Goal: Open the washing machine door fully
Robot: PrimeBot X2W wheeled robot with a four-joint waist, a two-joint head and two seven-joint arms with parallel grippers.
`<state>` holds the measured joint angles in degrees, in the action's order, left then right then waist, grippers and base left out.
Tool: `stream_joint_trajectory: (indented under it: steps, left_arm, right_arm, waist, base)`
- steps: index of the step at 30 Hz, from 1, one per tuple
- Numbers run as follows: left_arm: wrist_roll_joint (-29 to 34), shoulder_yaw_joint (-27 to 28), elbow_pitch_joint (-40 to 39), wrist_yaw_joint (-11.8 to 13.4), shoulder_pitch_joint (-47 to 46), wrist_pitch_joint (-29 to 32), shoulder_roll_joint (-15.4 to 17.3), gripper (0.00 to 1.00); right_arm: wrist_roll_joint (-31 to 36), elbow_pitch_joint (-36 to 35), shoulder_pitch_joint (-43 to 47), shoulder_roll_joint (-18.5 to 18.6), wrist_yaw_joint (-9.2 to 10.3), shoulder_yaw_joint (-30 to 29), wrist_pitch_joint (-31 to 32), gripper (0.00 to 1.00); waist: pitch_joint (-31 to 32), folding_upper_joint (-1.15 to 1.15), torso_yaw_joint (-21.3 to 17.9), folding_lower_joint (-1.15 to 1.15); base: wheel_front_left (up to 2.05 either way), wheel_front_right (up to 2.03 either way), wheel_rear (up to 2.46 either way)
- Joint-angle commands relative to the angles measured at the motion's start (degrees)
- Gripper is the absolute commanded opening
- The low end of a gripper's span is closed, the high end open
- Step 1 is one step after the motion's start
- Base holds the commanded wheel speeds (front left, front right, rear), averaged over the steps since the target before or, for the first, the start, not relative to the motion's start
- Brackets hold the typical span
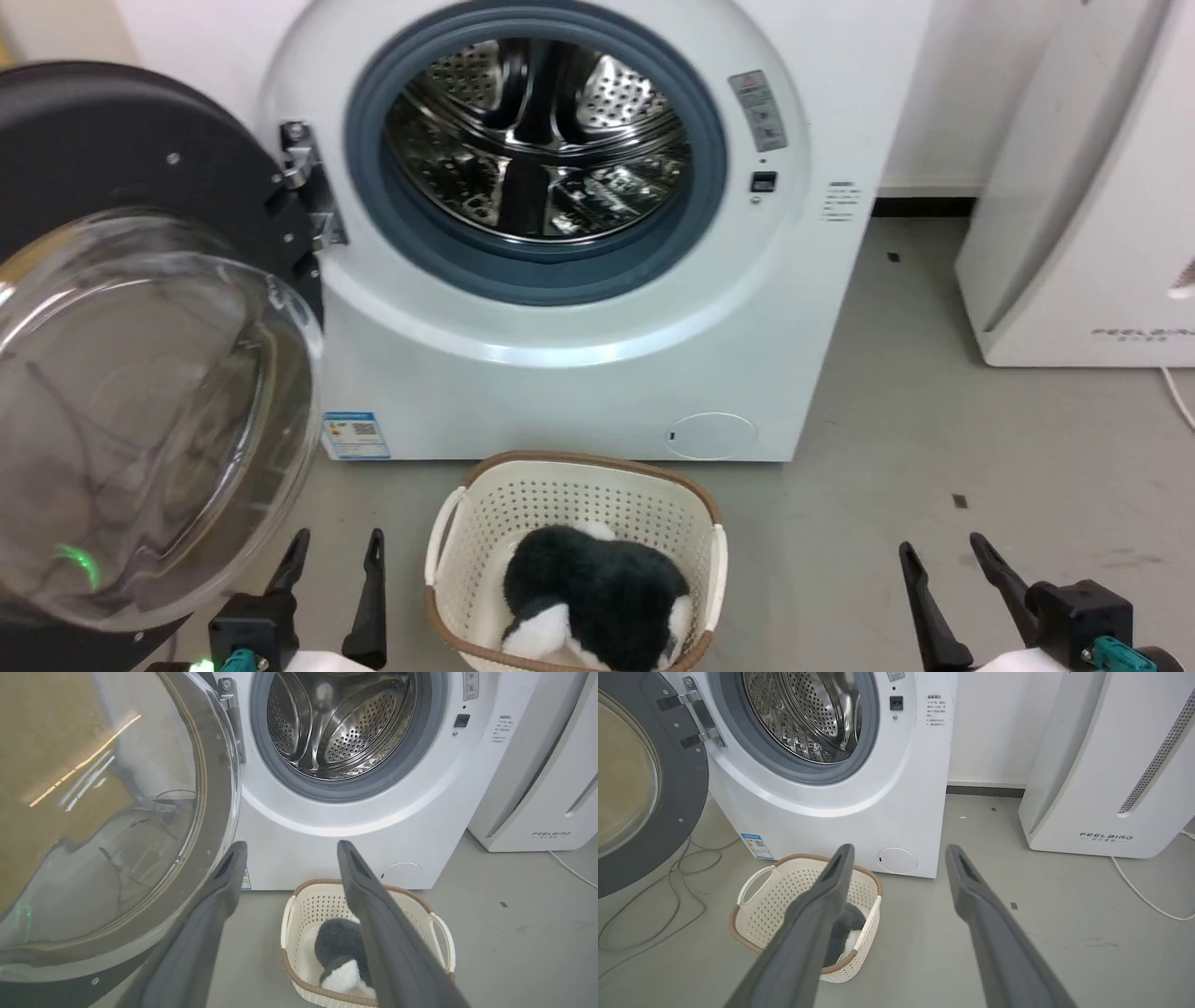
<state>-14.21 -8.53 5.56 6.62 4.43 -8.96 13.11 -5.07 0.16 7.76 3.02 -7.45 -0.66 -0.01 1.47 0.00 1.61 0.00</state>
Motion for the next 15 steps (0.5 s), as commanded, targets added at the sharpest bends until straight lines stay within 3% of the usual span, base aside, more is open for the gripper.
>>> stream_joint_trajectory:
  steps: [1,9,10,15]
  left_arm:
    - [0.11,-0.25,0.33,-0.17,-0.41,0.51,0.24,1.00]
    - [0.15,-1.04,0.72,-0.16,-0.29,1.27,0.64,1.00]
    - [-0.01,-1.00,0.58,-0.10,0.00,1.30,0.35,0.00]
    - [0.08,-0.96,0.50,-0.17,-0.03,1.39,0.16,0.00]
  right_arm:
    - [0.13,-0.33,0.57,-0.14,-0.03,0.09,0.17,1.00]
    - [-0.21,-0.31,0.71,-0.14,-0.03,0.05,0.05,1.00]
    - [-0.04,-0.18,0.03,0.00,0.00,0.00,0.15,0.00]
    - [0.02,-0.16,-0.08,0.01,0.01,0.01,0.15,0.00]
  waist:
    - [0.04,0.00,-0.88,0.00]
    - [0.12,0.00,-1.41,0.00]
    - [0.11,0.00,-1.43,0.00]
    - [0.09,0.00,-1.43,0.00]
  base:
    - [0.00,0.00,0.00]
    - [0.00,0.00,0.00]
    - [0.00,0.00,0.00]
    - [0.00,0.00,0.00]
